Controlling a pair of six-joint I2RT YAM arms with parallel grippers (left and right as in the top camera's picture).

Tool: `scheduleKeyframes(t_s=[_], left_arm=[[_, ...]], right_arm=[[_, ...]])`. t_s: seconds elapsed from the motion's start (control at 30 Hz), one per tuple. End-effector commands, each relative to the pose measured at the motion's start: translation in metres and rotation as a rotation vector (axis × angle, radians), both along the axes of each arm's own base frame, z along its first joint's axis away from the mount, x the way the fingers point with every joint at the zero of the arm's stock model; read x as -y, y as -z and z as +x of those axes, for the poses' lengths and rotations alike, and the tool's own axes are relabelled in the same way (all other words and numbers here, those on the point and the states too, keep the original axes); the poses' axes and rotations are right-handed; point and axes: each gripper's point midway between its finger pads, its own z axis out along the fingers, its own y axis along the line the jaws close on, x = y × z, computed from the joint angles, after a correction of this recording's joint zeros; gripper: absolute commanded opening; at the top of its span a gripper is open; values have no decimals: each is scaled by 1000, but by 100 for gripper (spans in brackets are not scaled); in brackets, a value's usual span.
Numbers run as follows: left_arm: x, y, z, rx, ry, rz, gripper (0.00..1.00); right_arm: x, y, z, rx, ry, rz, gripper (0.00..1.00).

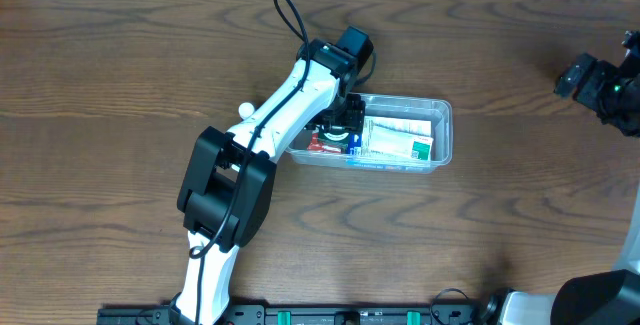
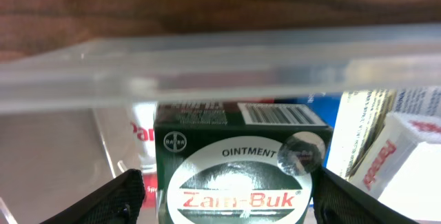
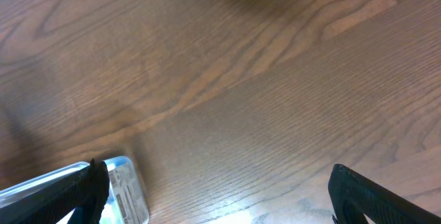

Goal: Pack container
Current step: 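Release the green box and raise the left gripper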

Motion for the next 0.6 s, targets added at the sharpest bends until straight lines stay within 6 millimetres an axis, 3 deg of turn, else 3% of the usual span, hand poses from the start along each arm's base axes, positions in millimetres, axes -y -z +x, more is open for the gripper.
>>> scheduleKeyframes(t_s=[0.0, 0.17, 0.2, 0.37, 0.47, 0.57], left_arm=[[0, -35, 6, 68, 36, -17, 79], [-2, -97, 5, 180, 96, -71, 80], [-5, -109, 5, 206, 95, -79, 84], [-30, -161, 8, 340, 63, -102, 86], [-63, -172, 19, 400, 3, -12, 87], [-97, -167, 27, 387, -57, 56, 88]], right_arm=[[0, -2, 0, 6, 10, 3, 99], [0, -2, 0, 6, 10, 3, 99], [0, -2, 0, 6, 10, 3, 99], [0, -2, 0, 6, 10, 3, 99], [0, -2, 0, 6, 10, 3, 99], [0, -2, 0, 6, 10, 3, 99]])
